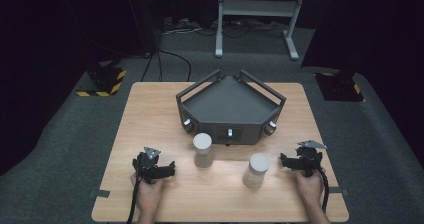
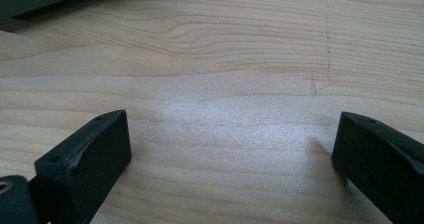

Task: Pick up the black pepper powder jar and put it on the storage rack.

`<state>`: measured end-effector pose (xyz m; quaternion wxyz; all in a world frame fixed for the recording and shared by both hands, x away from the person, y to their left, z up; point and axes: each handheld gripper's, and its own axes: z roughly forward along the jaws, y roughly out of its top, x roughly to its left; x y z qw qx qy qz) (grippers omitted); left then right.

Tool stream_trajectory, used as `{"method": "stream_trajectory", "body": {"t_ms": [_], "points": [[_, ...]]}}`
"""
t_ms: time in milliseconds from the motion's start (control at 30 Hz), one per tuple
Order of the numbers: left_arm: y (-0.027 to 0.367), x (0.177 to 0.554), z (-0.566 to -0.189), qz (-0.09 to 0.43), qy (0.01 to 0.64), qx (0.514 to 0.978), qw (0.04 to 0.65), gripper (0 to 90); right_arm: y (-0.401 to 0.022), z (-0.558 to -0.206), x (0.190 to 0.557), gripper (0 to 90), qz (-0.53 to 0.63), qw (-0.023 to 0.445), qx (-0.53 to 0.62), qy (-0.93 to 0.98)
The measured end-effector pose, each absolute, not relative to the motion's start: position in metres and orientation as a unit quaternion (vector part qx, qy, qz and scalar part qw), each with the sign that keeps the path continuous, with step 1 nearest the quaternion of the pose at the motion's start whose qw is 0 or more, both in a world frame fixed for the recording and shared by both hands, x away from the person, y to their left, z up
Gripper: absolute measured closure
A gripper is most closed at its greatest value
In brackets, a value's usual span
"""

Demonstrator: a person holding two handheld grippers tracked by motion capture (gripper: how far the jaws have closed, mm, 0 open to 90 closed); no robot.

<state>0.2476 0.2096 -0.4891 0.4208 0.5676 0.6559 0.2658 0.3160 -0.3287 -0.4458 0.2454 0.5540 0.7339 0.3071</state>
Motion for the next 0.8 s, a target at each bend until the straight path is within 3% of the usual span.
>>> {"method": "stream_trajectory", "body": {"t_ms": [800], "points": [[0.2124, 0.2455, -0.4831, 0.262, 0.656, 0.569, 0.420, 0.1, -0.3285, -0.4458, 0.3155, 2.3, 0.307, 0.246, 0.553, 0.734]]}}
